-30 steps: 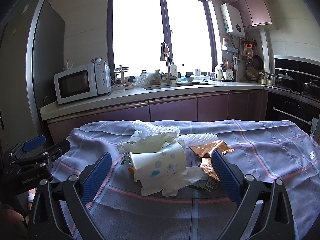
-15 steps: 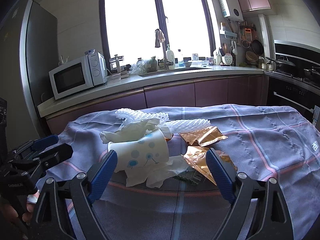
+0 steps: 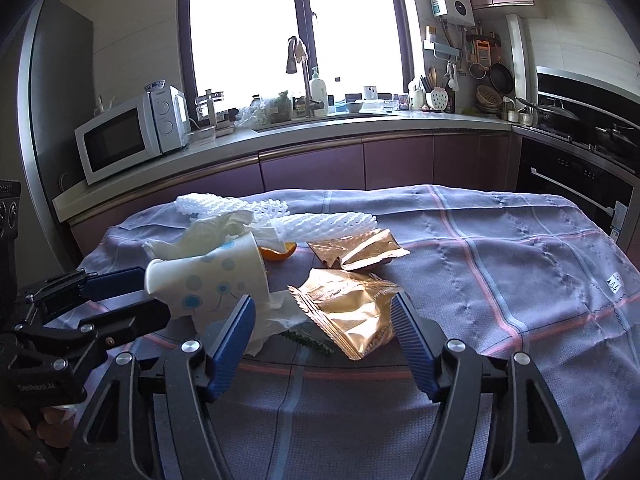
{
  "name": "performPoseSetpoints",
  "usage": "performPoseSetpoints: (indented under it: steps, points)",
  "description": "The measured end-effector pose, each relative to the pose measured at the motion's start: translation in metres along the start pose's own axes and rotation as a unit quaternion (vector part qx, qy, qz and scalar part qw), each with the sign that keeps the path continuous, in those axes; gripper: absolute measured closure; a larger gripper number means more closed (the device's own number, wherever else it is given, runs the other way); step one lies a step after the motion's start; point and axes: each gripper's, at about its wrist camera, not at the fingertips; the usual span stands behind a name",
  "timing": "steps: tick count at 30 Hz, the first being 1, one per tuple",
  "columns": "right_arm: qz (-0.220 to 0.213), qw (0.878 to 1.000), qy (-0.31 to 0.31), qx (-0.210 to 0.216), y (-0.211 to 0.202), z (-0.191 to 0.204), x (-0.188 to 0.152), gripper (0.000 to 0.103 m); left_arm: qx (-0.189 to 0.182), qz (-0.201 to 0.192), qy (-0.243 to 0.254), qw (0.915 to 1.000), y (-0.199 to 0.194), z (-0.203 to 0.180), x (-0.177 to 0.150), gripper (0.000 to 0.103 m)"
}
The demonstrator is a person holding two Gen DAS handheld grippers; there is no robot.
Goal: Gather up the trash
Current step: 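Grasp the white paper cup with the left tool while the right tool grasps the gold wrapper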
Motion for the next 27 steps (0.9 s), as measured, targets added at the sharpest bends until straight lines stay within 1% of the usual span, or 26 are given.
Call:
performPoseSetpoints:
  steps: [1,2,3,4,5,6,7,9,12,14,18,19,20,21,23,25,27]
  points:
    - [0.006,1.0,-0.005,-0.005,0.003,0.0,-0.001,0.044,-0.005,0.003,-0.003,1.0,0.003,0.001,0.001,0.051]
    - [0.011,1.0,-0.007,-0.009,0.005,-0.002,-0.002,0.051,-0.009,0.006,-0.004,0.9999,0.006,0.002,0.002,0.06]
    - [0.013,1.0,-0.006,-0.006,0.006,-0.004,-0.003,0.06,-0.01,0.008,-0.004,0.9999,0.008,0.003,0.003,0.066]
    - [0.013,1.0,-0.004,0.002,0.006,-0.007,-0.003,0.065,-0.014,0.007,-0.005,0.9999,0.008,0.003,0.003,0.069]
    - [0.011,1.0,-0.004,0.007,0.005,-0.008,-0.003,0.072,-0.018,0.007,-0.007,0.9998,0.008,0.004,0.004,0.078]
    - [0.008,1.0,-0.007,0.007,0.004,-0.007,-0.002,0.076,-0.021,0.006,-0.009,0.9997,0.005,0.007,0.004,0.085]
    - [0.006,1.0,-0.013,0.007,0.002,-0.005,-0.002,0.078,-0.024,0.005,-0.01,0.9996,0.003,0.009,0.004,0.088]
    - [0.001,1.0,-0.02,0.011,-0.002,-0.004,0.001,0.092,-0.032,0.003,-0.015,0.9994,-0.004,0.013,0.004,0.094]
    - [-0.006,1.0,-0.024,0.012,-0.01,-0.002,0.006,0.099,-0.043,-0.007,-0.018,0.9989,-0.021,0.016,0.003,0.096]
    - [-0.012,1.0,-0.024,0.014,-0.017,-0.001,0.009,0.1,-0.049,-0.016,-0.015,0.9986,-0.034,0.018,0.002,0.099]
    - [-0.022,0.999,-0.029,0.015,-0.031,0.002,0.015,0.1,-0.055,-0.031,-0.015,0.9979,-0.062,0.023,0.0,0.099]
    - [-0.021,0.999,-0.034,0.01,-0.032,0.004,0.016,0.1,-0.056,-0.033,-0.016,0.9977,-0.069,0.026,0.0,0.099]
    - [-0.017,0.999,-0.041,0.002,-0.032,0.005,0.015,0.097,-0.056,-0.035,-0.018,0.9977,-0.075,0.028,-0.001,0.099]
    - [-0.005,0.999,-0.045,-0.006,-0.029,0.006,0.014,0.073,-0.054,-0.038,-0.02,0.9976,-0.081,0.031,-0.002,0.099]
    - [0.016,0.998,-0.054,-0.027,-0.023,0.008,0.007,0.04,-0.053,-0.041,-0.025,0.9974,-0.092,0.036,-0.004,0.099]
    - [0.042,0.996,-0.057,-0.047,-0.015,0.008,-0.002,0.04,-0.051,-0.044,-0.027,0.9974,-0.102,0.04,-0.007,0.099]
    - [0.057,0.997,-0.037,-0.043,-0.009,0.003,-0.011,0.039,-0.045,-0.047,-0.03,0.9974,-0.11,0.044,-0.011,0.099]
Point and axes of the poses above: each gripper's, at about its wrist camera, not at the fingertips, and y roughly the way its jaws point, z to its left, x to its top, and after that the axes turned 8 degrees about -y, right-handed
